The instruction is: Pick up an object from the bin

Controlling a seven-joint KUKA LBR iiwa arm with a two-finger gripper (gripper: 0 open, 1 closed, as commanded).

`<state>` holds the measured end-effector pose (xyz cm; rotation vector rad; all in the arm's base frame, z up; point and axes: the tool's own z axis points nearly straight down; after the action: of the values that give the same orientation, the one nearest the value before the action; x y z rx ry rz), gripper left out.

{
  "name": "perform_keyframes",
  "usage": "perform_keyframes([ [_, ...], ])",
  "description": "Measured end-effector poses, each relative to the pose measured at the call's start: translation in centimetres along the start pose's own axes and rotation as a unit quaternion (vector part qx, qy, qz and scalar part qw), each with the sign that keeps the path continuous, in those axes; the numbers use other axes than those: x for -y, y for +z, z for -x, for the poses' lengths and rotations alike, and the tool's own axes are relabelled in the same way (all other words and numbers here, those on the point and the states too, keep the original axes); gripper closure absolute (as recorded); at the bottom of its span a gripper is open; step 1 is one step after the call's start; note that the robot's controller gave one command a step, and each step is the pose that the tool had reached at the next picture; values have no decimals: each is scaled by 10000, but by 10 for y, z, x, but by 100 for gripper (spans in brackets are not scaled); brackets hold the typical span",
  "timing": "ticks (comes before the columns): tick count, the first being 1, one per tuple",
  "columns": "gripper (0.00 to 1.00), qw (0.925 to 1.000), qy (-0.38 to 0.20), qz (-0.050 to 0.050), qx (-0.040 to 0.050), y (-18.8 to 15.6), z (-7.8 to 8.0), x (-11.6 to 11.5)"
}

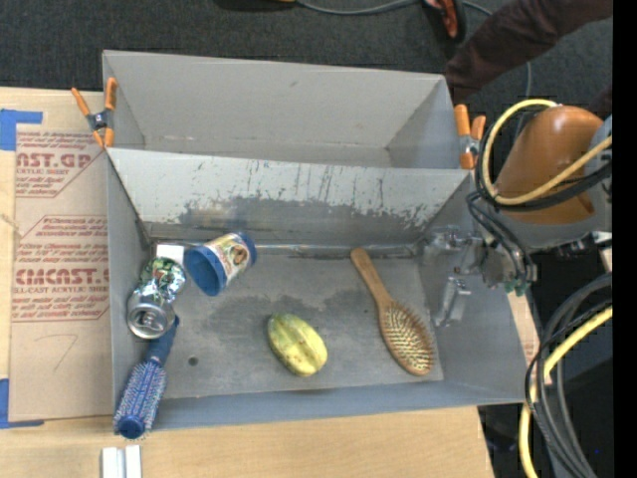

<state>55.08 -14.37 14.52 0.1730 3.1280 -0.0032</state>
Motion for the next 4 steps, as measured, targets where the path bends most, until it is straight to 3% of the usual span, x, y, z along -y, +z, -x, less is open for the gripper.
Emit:
perform_keyframes([
  [1, 0, 9977, -671, 17, -60, 75, -19, -11],
  [2, 0, 10000, -74, 10, 4, -34, -5, -2],
  [3, 0, 9909, 1346, 10, -19, 44, -25, -14],
  [4, 0, 9998, -215, -10, 30, 16, -5, -1],
])
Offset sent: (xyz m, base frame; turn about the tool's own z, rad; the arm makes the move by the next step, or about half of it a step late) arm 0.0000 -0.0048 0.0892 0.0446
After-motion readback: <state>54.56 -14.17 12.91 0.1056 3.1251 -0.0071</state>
